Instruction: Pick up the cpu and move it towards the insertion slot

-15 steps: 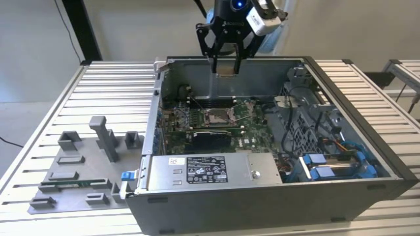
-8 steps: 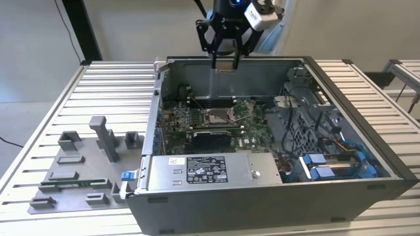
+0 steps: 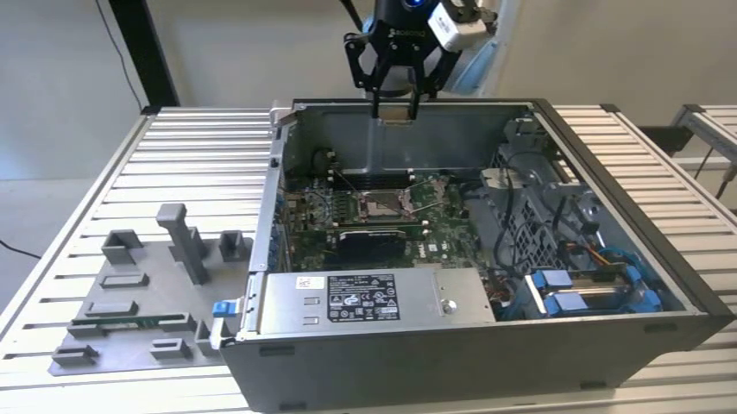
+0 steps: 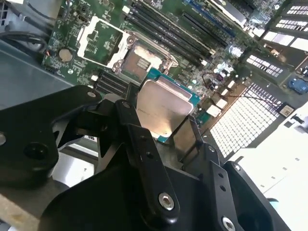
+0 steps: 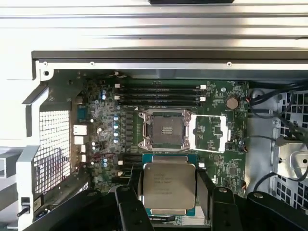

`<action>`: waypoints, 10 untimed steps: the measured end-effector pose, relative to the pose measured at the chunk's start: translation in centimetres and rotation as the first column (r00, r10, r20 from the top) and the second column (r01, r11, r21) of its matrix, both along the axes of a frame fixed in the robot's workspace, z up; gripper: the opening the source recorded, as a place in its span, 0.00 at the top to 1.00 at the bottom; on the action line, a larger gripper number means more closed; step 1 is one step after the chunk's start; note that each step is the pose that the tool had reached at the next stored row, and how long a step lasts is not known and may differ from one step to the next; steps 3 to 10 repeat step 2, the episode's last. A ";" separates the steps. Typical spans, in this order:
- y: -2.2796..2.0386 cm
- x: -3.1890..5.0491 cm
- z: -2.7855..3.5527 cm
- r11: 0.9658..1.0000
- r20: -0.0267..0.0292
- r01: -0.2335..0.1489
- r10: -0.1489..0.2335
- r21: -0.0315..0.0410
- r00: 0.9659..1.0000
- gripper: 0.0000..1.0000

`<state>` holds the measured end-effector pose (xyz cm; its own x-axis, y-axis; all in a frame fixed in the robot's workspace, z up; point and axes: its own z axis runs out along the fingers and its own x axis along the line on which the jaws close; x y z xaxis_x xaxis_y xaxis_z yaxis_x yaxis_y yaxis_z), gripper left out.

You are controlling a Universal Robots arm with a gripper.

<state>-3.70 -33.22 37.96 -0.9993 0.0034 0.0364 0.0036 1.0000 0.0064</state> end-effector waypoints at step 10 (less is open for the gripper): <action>0.00 0.00 0.00 1.000 0.000 0.000 0.000 0.000 1.000 1.00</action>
